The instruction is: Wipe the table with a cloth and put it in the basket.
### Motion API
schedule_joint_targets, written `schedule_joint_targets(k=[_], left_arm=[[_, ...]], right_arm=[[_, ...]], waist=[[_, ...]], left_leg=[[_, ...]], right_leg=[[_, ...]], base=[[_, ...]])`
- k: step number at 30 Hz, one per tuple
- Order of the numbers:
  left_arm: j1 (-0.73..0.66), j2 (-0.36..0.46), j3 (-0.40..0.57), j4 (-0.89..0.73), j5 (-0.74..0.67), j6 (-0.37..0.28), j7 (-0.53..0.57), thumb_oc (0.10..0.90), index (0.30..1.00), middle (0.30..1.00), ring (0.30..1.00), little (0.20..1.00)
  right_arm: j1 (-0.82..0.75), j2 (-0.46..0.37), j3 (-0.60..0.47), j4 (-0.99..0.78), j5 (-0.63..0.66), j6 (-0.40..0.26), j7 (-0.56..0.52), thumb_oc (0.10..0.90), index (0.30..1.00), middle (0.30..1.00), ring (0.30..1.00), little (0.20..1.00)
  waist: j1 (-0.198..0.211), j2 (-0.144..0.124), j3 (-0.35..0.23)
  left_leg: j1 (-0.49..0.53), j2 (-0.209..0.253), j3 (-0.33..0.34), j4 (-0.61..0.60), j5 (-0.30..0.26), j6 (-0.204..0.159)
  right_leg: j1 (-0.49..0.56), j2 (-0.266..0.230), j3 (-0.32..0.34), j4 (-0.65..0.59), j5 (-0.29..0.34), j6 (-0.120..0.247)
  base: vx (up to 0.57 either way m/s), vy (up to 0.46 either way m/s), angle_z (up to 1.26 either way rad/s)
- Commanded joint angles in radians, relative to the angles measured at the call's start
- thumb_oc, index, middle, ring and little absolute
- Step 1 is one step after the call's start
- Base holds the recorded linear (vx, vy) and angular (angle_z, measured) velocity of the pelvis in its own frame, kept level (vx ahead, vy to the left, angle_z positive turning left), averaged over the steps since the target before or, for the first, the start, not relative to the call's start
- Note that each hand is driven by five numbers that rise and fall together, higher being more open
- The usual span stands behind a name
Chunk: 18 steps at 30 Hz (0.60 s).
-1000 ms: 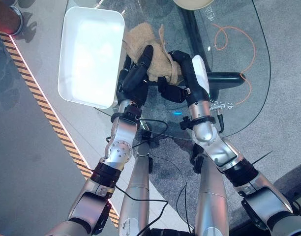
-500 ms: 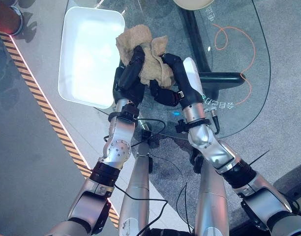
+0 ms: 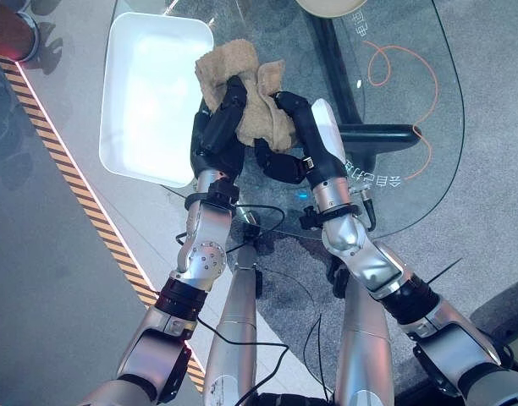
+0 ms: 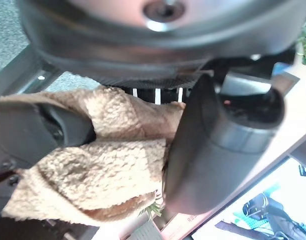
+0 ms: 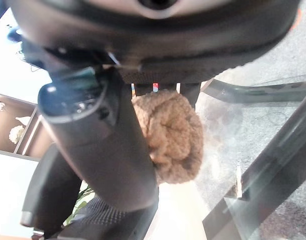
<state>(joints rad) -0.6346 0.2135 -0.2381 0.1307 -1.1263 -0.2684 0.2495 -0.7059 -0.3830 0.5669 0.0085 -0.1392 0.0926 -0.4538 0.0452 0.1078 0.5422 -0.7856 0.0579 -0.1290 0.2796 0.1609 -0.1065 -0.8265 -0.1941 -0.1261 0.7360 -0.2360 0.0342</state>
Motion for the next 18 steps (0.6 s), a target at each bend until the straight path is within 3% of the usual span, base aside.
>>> schedule_joint_targets(k=[1, 18], left_arm=[[-0.133, 0.004, 0.015, -0.107, 0.077, -0.108, -0.036, 0.100, 0.300, 0.300, 0.300, 0.200], [-0.144, -0.006, 0.068, -0.101, 0.235, -0.275, 0.177, 0.100, 0.300, 0.300, 0.300, 0.200]], right_arm=[[-0.190, 0.084, -0.057, -0.171, -0.029, -0.106, -0.018, 0.800, 0.900, 0.900, 0.900, 0.900], [-0.196, 0.095, -0.059, -0.164, -0.032, -0.107, -0.021, 0.800, 0.900, 0.900, 0.900, 0.900]], waist=[[-0.002, -0.047, -0.022], [0.006, -0.051, -0.022]], left_leg=[[0.059, -0.098, 0.129, 0.066, -0.138, 0.111], [0.056, -0.099, 0.121, 0.062, -0.134, 0.105]], right_leg=[[0.066, 0.067, -0.001, -0.281, 0.193, 0.017], [0.067, 0.068, -0.004, -0.281, 0.185, 0.013]], base=[[0.00, 0.000, 0.00], [0.00, 0.000, 0.00]])
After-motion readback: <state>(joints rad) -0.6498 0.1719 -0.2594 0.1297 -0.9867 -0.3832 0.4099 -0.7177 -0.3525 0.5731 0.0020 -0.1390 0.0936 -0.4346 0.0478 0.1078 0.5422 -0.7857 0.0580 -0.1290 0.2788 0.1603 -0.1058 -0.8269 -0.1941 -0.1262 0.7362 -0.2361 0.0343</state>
